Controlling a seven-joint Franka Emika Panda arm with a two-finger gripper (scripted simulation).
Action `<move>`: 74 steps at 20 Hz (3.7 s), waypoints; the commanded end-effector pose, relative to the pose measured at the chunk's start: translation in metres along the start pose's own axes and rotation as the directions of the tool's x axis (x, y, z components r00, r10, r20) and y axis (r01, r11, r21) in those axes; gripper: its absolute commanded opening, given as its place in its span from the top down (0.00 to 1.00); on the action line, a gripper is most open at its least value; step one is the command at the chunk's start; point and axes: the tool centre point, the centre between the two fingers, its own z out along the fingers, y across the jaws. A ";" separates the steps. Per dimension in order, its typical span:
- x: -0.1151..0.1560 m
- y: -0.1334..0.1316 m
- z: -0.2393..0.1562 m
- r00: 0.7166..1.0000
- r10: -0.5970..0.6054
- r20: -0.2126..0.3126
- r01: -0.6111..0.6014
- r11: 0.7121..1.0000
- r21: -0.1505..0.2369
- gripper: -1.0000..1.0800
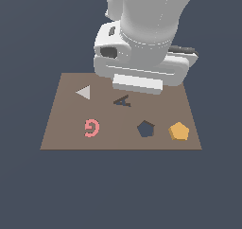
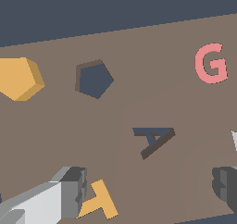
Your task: Insert a designated object into the corresponding slot on a board.
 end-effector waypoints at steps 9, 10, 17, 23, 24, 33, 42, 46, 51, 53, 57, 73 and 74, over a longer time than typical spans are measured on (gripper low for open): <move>0.007 -0.056 0.024 0.962 0.274 -0.003 -0.274 0.962 0.009 0.04; 0.009 -0.062 0.027 0.953 0.303 -0.003 -0.303 0.953 0.010 0.04; 0.028 -0.103 0.045 0.865 0.502 -0.003 -0.502 0.865 0.018 0.04; 0.048 -0.129 0.057 0.777 0.630 -0.002 -0.630 0.777 0.024 0.04; 0.051 -0.132 0.059 0.763 0.647 -0.002 -0.647 0.762 0.025 0.04; 0.074 -0.152 0.071 0.661 0.750 0.000 -0.750 0.661 0.030 0.04; 0.084 -0.157 0.074 0.621 0.784 0.001 -0.783 0.621 0.032 0.04; 0.084 -0.157 0.075 0.622 0.783 0.001 -0.783 0.622 0.031 0.04; 0.084 -0.157 0.088 0.621 0.784 0.001 -0.783 0.621 0.032 0.04; 0.085 -0.157 0.093 0.621 0.784 0.001 -0.784 0.620 0.032 0.04; 0.085 -0.157 0.094 0.621 0.784 0.001 -0.784 0.620 0.032 1.00; 0.084 -0.156 0.091 0.622 0.783 0.001 -0.783 0.621 0.031 1.00; 0.084 -0.155 0.091 0.623 0.782 0.001 -0.782 0.623 0.031 1.00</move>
